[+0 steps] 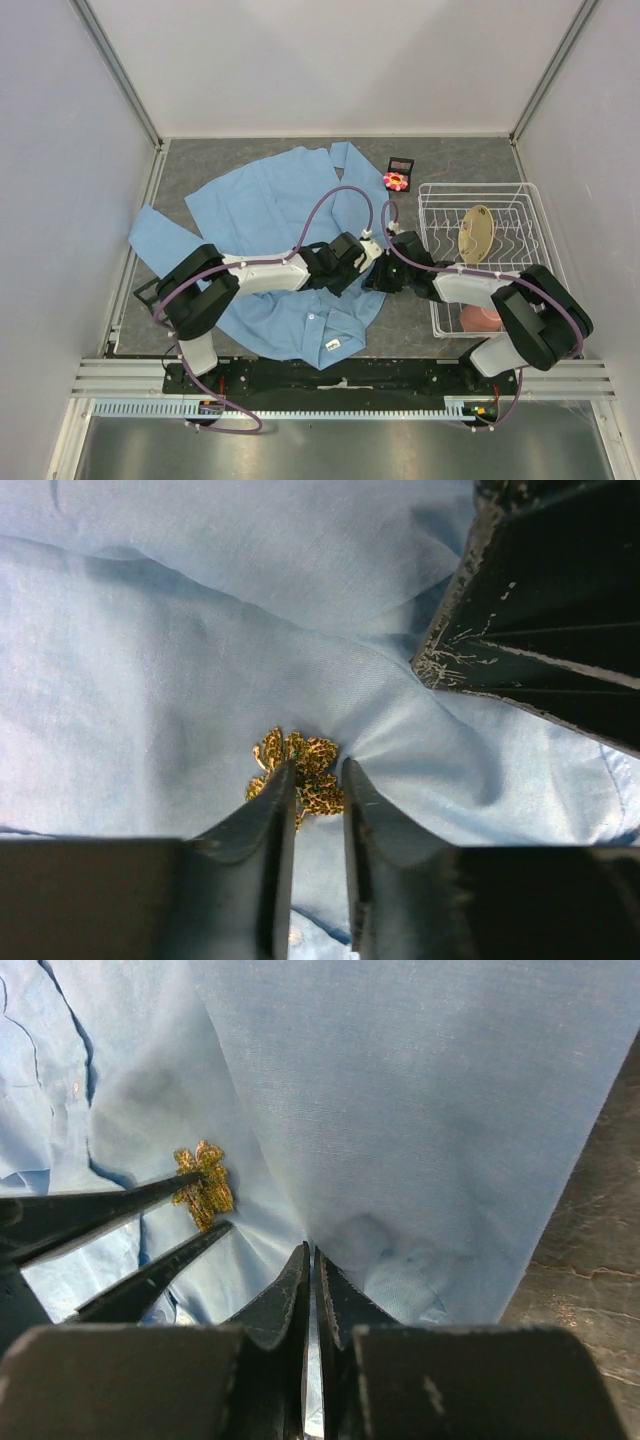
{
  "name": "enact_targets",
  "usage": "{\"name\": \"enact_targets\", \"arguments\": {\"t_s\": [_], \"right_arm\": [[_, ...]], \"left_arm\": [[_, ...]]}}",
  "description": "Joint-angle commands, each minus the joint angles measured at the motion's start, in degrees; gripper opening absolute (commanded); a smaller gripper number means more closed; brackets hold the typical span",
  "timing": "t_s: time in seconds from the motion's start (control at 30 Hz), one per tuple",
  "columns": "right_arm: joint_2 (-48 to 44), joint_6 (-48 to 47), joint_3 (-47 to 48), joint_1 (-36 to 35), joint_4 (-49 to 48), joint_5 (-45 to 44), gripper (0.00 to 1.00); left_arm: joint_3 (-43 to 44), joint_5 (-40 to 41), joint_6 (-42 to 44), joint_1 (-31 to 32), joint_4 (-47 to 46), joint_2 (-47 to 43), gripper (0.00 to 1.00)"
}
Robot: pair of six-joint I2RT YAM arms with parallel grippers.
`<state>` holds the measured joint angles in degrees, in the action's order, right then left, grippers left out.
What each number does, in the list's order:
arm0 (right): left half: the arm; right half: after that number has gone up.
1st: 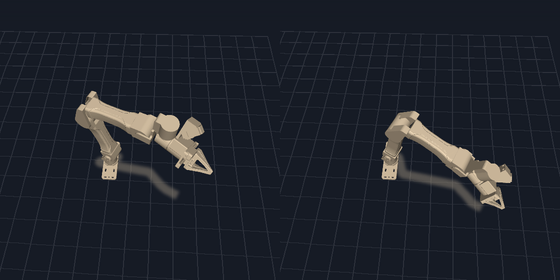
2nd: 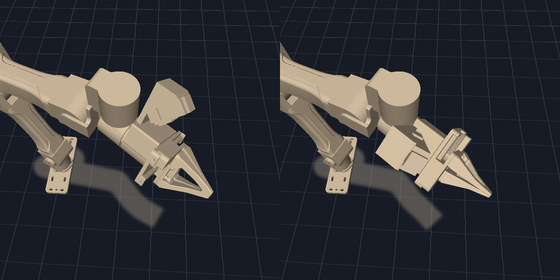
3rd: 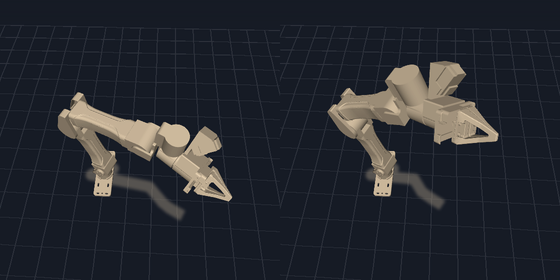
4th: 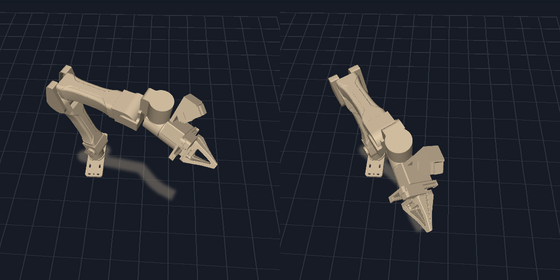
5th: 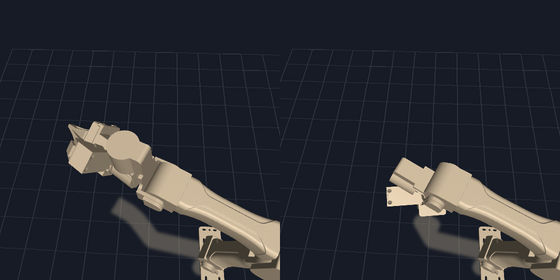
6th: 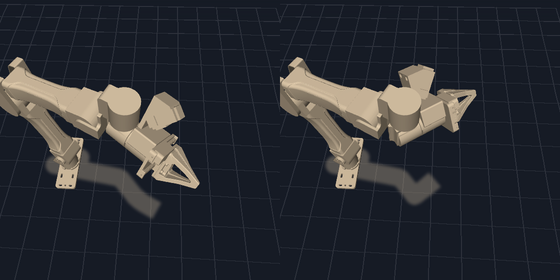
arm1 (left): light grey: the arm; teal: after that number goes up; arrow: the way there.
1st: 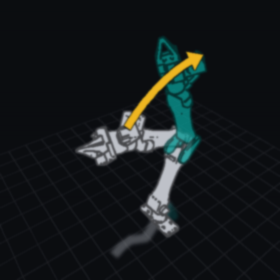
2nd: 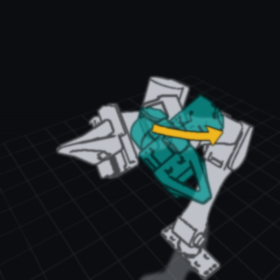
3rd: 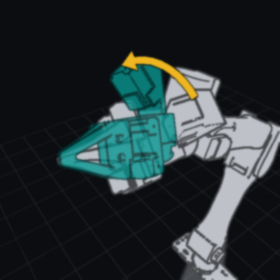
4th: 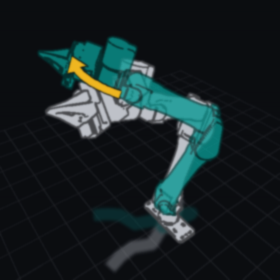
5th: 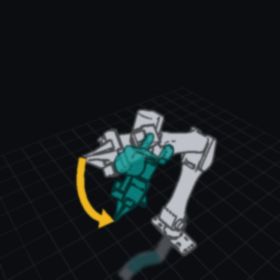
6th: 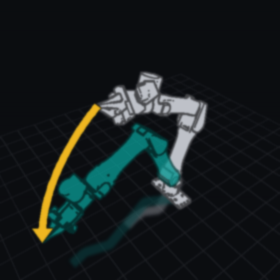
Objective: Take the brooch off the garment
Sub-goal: Remove the brooch from the clothes.
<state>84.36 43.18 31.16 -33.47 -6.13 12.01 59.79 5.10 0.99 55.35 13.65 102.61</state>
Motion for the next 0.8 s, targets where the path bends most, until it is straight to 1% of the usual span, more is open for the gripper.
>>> {"name": "enact_targets", "arguments": {"t_s": [0.0,0.07,0.23,0.27,0.33,0.37,0.4,0.43,0.47,0.5,0.57,0.7,0.73,0.77], "right_arm": [[-1.9,-3.6,-0.4,-0.4,-0.5,1.2,0.1],[-1.7,-4.6,-0.4,-0.4,-1.9,2.0,0.11],[-1.6,-7.5,-0.5,-0.5,-4.6,3.5,0.12],[-1.7,-7.8,-0.6,-0.5,-4.9,4.1,0.13],[-2.1,-7.9,-0.8,-0.5,-5.7,4.3,0.13],[-2.4,-8.1,-0.9,-0.5,-5.8,4.5,0.13],[-2.5,-8.1,-1.1,-0.5,-6.2,4.7,0.13],[-2.7,-8.1,-1.0,-0.5,-6.1,4.9,0.13],[-2.9,-8.1,-1.1,-0.5,-6.0,5.0,0.13],[-2.9,-7.8,-1.2,-0.6,-6.2,4.9,0.13],[-3.1,-7.5,-1.4,-0.5,-6.4,4.8,0.13],[-2.9,-7.0,-2.2,-0.5,-7.5,5.2,0.13],[-2.9,-7.0,-2.4,-0.7,-7.6,5.3,0.13],[-3.1,-6.9,-2.4,-0.6,-7.7,5.3,0.13]], "left_arm": [[1.4,-0.9,1.1,-0.1,4.0,0.3,0.22],[2.1,-2.6,0.9,-0.2,5.6,-0.5,0.11],[3.9,-4.8,-0.1,-0.6,9.5,-1.9,0.08],[4.1,-4.8,-0.2,-0.6,9.8,-2.1,0.06],[5.2,-4.8,-0.4,-0.6,11.0,-2.4,0.06],[5.6,-4.8,-0.4,-0.7,12.2,-2.8,0.07],[6.1,-4.8,-0.4,-0.7,12.5,-3.0,0.12],[6.0,-3.4,-0.8,-0.7,12.9,-3.5,0.21],[5.7,-2.8,-2.1,-0.6,12.7,-4.3,0.33],[5.1,-2.5,-1.9,-0.6,12.4,-4.3,0.38],[4.5,-0.5,-1.1,-0.7,11.5,-4.2,0.43],[3.5,0.0,2.0,-0.6,7.5,-2.2,0.48],[3.4,1.0,3.0,-0.5,7.3,-1.7,0.53],[3.7,1.7,3.4,-0.6,7.4,-1.1,0.54]]}}
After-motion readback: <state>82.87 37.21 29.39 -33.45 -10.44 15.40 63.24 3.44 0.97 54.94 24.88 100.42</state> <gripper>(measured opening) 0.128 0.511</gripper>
